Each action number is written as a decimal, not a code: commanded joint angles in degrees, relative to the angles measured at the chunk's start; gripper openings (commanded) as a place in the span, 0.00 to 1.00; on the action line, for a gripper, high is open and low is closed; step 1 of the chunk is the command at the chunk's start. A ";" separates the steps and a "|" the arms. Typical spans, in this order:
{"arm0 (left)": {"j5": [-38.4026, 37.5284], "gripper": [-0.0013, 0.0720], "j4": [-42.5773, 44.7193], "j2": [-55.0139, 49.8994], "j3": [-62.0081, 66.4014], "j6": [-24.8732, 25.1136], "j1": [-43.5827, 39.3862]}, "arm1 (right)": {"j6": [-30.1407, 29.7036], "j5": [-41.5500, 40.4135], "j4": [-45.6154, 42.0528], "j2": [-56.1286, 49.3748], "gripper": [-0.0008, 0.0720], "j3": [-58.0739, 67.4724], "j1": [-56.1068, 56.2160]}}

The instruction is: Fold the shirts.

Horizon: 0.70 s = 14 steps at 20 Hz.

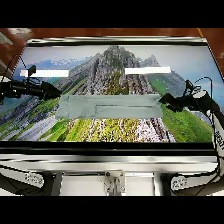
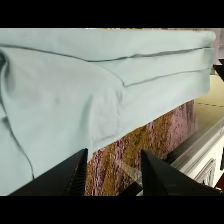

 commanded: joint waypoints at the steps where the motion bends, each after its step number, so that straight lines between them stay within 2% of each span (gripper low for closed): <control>1: -1.05 0.55 -0.26 2.84 0.24 -0.04 -0.70 | -4.90 4.24 11.04 -3.82 0.94 0.04 0.11; 3: -0.90 0.55 -0.59 4.15 0.24 -0.04 -1.44 | -4.94 4.17 13.55 -5.55 0.91 0.04 1.99; 5: -0.92 0.55 -2.60 4.90 0.24 -0.02 -2.19 | -4.90 4.13 13.92 -6.60 0.70 0.04 3.91; 6: -0.92 0.55 -4.20 5.03 0.24 -0.02 -2.60 | -4.98 3.69 13.73 -6.64 0.53 0.04 4.59; 7: -0.94 0.55 -5.62 5.03 0.24 0.02 -3.15 | -5.20 3.63 13.84 -6.25 0.26 0.35 4.55; 8: -0.96 0.55 -6.16 5.03 0.22 0.44 -4.07 | -5.86 4.55 13.55 -5.16 0.12 0.72 4.50; 9: -0.98 0.49 -6.10 5.03 0.22 1.16 -5.38 | -7.19 4.66 13.25 -3.26 0.11 0.76 4.33; 11: -0.28 0.17 -5.99 4.81 0.22 3.87 -8.96 | -7.69 5.05 13.29 2.34 0.11 0.74 3.80; 12: 1.68 0.08 -5.81 4.59 0.20 4.15 -11.54 | -7.58 5.95 13.29 5.73 0.11 0.74 3.67; 14: 8.28 0.07 -5.40 4.13 0.17 4.09 -17.73 | -7.30 9.05 13.27 12.50 0.11 0.74 3.69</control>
